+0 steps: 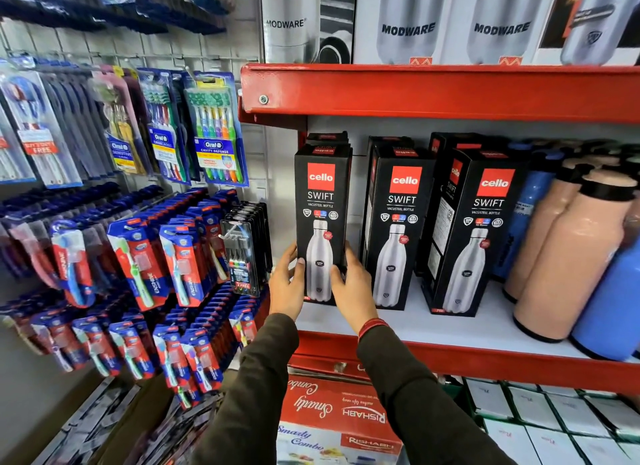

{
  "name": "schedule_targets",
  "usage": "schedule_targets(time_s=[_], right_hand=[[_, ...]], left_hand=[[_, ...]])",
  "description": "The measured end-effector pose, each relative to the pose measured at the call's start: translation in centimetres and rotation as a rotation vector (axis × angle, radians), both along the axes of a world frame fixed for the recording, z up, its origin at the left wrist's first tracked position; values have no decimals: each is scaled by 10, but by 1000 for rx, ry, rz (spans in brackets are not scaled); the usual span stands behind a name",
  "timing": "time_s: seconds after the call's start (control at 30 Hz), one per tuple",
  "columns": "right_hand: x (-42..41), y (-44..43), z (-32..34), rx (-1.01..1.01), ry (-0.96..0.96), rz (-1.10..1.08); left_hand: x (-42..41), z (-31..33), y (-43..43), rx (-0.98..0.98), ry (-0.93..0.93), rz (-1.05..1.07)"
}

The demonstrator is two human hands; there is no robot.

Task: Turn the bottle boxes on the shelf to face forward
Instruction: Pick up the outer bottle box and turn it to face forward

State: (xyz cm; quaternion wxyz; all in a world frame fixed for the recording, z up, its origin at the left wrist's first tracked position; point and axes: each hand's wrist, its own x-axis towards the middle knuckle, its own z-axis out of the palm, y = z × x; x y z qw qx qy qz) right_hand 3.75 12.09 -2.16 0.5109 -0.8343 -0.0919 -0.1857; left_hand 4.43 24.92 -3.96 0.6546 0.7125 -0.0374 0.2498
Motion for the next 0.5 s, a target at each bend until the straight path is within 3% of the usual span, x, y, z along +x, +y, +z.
schedule_targets(time_s=[0.5], right_hand=[[-32, -6, -7, 91, -29, 35]], left_hand=[[-40, -11, 6, -50, 14, 27]])
